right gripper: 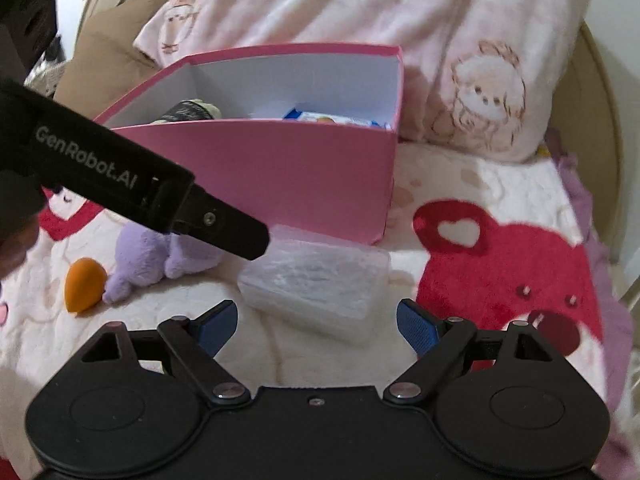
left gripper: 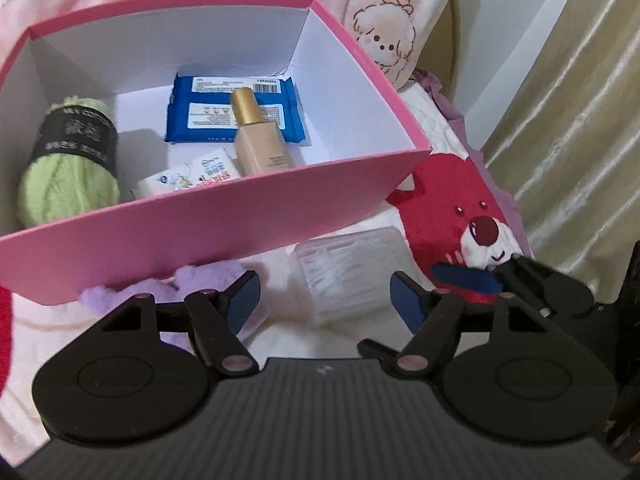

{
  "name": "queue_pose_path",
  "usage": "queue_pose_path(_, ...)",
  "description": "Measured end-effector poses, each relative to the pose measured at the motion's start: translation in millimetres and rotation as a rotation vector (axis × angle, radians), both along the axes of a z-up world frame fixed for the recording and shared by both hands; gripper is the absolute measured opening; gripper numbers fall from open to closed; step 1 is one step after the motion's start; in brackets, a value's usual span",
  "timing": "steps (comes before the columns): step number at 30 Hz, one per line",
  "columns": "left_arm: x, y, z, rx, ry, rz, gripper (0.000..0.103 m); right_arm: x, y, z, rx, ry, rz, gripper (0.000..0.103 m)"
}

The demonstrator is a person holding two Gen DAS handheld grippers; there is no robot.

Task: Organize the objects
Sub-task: 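Move the left gripper down to the clear cotton-swab box, then close the left gripper on the clear swab box and lift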

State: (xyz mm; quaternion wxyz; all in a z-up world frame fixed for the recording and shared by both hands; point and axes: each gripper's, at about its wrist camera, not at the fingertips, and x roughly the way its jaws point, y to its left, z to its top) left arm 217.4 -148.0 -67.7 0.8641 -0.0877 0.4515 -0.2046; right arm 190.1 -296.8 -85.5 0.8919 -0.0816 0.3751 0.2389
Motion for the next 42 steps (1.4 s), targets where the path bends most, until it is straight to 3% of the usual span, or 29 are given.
queue_pose_path(2, 3, -5, -5, 0.008, 0.011, -0.008, 0.067, 4, -1, -3, 0.012, 0.018, -0.012, 0.09)
queue_pose_path(5, 3, -14, -14, 0.053, 0.029, -0.043, 0.051, 12, 1, -10, 0.062, 0.062, -0.038, 0.089)
queue_pose_path(8, 2, -11, -25, 0.004, 0.074, -0.033, 0.04, 13, 8, -15, 0.057, 0.074, -0.037, 0.09)
queue_pose_path(14, -7, 13, -35, -0.175, 0.168, 0.046, 0.04, 1, 7, -9, 0.051, 0.12, 0.001, 0.091)
queue_pose_path(17, -14, 17, -38, -0.217, 0.223, 0.037, 0.04, -8, 6, -6, 0.028, 0.122, 0.028, 0.092)
queue_pose_path(20, -16, 23, -46, -0.221, 0.244, 0.112, 0.04, -3, 5, -10, 0.049, 0.139, 0.014, 0.092)
queue_pose_path(23, -12, 29, -49, -0.214, 0.196, 0.175, 0.04, 10, 7, -21, 0.064, 0.18, -0.042, 0.093)
queue_pose_path(28, -11, 25, -47, -0.201, 0.176, 0.163, 0.039, 8, 13, -25, 0.034, 0.165, -0.043, 0.093)
queue_pose_path(31, -6, 20, -53, -0.266, 0.234, 0.153, 0.039, 12, 14, -26, 0.031, 0.177, -0.046, 0.094)
queue_pose_path(36, -5, 15, -56, -0.277, 0.246, 0.196, 0.039, 17, 11, -28, 0.029, 0.199, -0.077, 0.094)
queue_pose_path(42, -10, 8, -54, -0.24, 0.21, 0.178, 0.041, 14, 2, -26, 0.052, 0.213, -0.111, 0.092)
